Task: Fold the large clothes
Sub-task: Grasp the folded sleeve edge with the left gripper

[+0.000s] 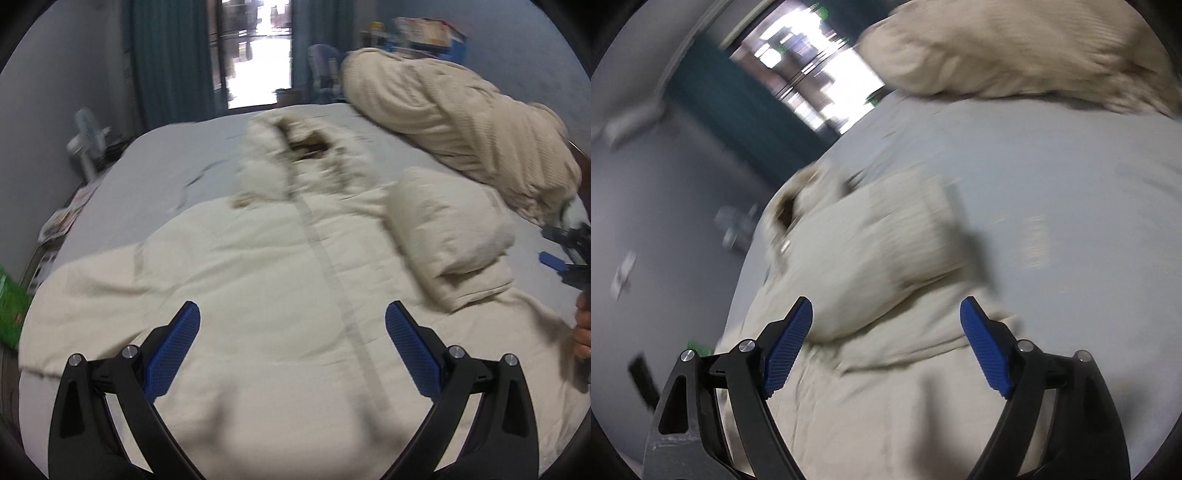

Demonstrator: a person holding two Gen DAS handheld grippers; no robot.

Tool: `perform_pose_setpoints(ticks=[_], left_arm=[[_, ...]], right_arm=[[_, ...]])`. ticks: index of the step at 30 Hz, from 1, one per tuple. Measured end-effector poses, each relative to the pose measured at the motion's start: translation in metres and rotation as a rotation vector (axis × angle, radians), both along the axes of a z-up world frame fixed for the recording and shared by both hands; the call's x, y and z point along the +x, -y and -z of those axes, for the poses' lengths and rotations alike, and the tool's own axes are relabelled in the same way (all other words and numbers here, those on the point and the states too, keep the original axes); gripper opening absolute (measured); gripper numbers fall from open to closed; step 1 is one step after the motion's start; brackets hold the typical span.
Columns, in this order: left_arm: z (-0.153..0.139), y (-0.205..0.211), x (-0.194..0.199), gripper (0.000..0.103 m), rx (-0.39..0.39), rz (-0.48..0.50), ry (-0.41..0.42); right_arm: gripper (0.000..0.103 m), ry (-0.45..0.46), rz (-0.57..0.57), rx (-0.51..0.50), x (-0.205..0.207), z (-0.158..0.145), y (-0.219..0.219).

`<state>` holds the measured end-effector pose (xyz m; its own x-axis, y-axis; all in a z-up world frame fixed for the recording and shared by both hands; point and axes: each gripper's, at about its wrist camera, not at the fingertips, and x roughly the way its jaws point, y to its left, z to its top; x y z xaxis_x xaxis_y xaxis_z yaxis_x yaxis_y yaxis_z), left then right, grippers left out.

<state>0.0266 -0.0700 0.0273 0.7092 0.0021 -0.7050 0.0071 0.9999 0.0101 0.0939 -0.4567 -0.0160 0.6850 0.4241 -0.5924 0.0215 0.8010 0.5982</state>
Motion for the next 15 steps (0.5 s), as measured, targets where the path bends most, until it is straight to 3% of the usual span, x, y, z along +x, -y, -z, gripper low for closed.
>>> perform_pose_setpoints(ticks=[5,10,15], left_arm=[[-0.008,0.078,0.033,0.096,0.079,0.155,0.032],[0.004,0.170,0.068,0.095,0.181,0.332,0.015],[0.038,0.225,0.099,0.081,0.221,0.437,-0.062]], right_arm=[[0.083,-0.050,0.165,0.023,0.001,0.014,0.031],[0.085,-0.075,0.255,0.015,-0.002,0.022,0.051],[0.086,-0.076,0.276,0.042,-0.006,0.026,0.061]])
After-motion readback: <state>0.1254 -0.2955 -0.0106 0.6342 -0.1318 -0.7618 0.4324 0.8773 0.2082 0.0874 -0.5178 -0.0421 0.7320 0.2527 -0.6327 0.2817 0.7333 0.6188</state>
